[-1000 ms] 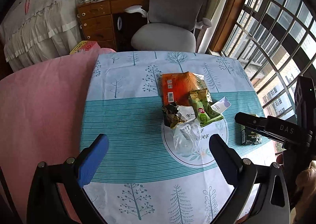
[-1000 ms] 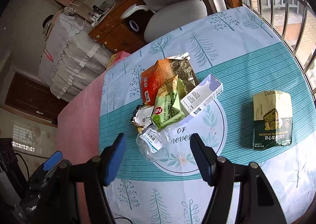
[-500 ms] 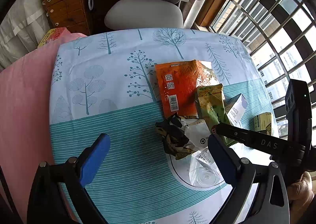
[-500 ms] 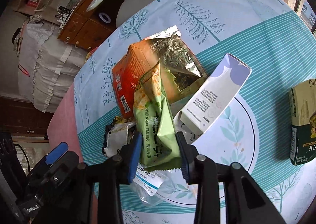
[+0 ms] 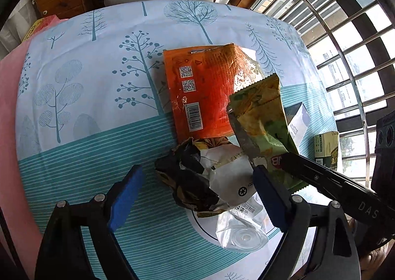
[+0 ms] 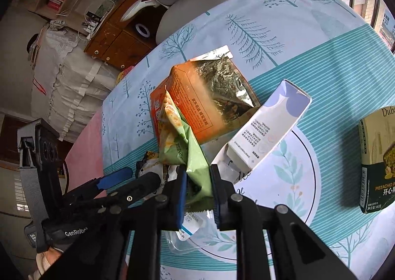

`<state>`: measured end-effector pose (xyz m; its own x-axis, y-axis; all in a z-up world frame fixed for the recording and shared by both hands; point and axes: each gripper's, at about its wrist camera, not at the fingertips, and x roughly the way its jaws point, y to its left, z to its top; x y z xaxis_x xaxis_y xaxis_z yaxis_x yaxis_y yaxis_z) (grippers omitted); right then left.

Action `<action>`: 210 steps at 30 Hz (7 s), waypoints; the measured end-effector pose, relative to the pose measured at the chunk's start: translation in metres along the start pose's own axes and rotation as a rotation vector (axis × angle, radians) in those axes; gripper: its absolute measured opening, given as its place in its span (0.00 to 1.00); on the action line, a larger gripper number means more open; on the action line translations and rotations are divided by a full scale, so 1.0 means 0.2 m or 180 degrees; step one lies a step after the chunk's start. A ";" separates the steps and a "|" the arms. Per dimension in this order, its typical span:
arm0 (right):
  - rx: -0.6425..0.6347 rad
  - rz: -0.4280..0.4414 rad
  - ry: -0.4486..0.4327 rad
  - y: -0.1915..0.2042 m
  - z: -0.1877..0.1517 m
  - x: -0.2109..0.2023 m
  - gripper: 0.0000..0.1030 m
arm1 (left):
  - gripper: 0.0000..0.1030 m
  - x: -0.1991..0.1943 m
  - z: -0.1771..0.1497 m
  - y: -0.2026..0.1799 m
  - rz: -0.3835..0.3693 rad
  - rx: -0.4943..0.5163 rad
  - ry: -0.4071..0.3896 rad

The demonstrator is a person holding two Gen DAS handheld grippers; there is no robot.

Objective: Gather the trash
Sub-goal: 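Grasp the green snack wrapper with the right tool while the left tool grasps the silver wrapper, then carry both wrappers over the trash bin, then open both tools to drop the wrappers into the bin, then raise both tools back toward the table, then grasp the green chocolate box with the right tool while the left tool grasps the white carton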

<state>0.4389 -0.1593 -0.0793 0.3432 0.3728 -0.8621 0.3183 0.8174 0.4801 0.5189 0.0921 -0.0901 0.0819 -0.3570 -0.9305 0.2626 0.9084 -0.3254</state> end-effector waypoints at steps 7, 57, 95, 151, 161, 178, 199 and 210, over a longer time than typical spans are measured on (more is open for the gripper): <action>0.0000 0.0046 -0.0027 -0.01 -0.01 -0.02 0.14 | 0.47 0.05 -0.02 0.03 -0.0192 -0.0129 0.0042; -0.0882 0.0499 0.0559 -0.91 -1.67 -0.95 0.09 | 0.39 -0.34 -2.18 -1.09 0.0568 -0.0510 -0.0748; 0.0059 -0.0507 0.0780 -1.73 -2.07 0.58 0.55 | 0.78 1.19 -2.46 -0.62 0.0853 -0.0329 -0.0218; -0.0607 -0.0427 -0.0775 -0.52 -1.25 -1.23 0.73 | 0.99 -0.97 -1.72 -1.12 0.0986 0.0640 -0.1759; -0.0589 -0.0352 -0.0529 -0.69 -0.47 -0.96 0.79 | 0.99 -0.75 -1.01 -1.15 0.1266 0.0590 -0.1516; -0.0568 -0.0493 0.0346 -0.89 0.16 -0.29 0.79 | 0.99 -0.10 -0.16 -1.04 0.1547 0.0487 -0.0697; -0.0590 0.0391 0.0423 -0.89 0.17 -0.36 0.55 | 0.55 0.40 0.16 -0.90 0.1374 0.0502 -0.0014; -0.0706 0.0388 0.0219 -0.85 0.13 -0.45 0.55 | 0.35 0.27 0.03 -0.92 0.1102 0.0307 -0.0258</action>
<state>0.3768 -0.3427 -0.0790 0.3039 0.4972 -0.8127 0.0740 0.8381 0.5405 0.4820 -0.0952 -0.0802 0.2568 -0.0517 -0.9651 0.2951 0.9551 0.0274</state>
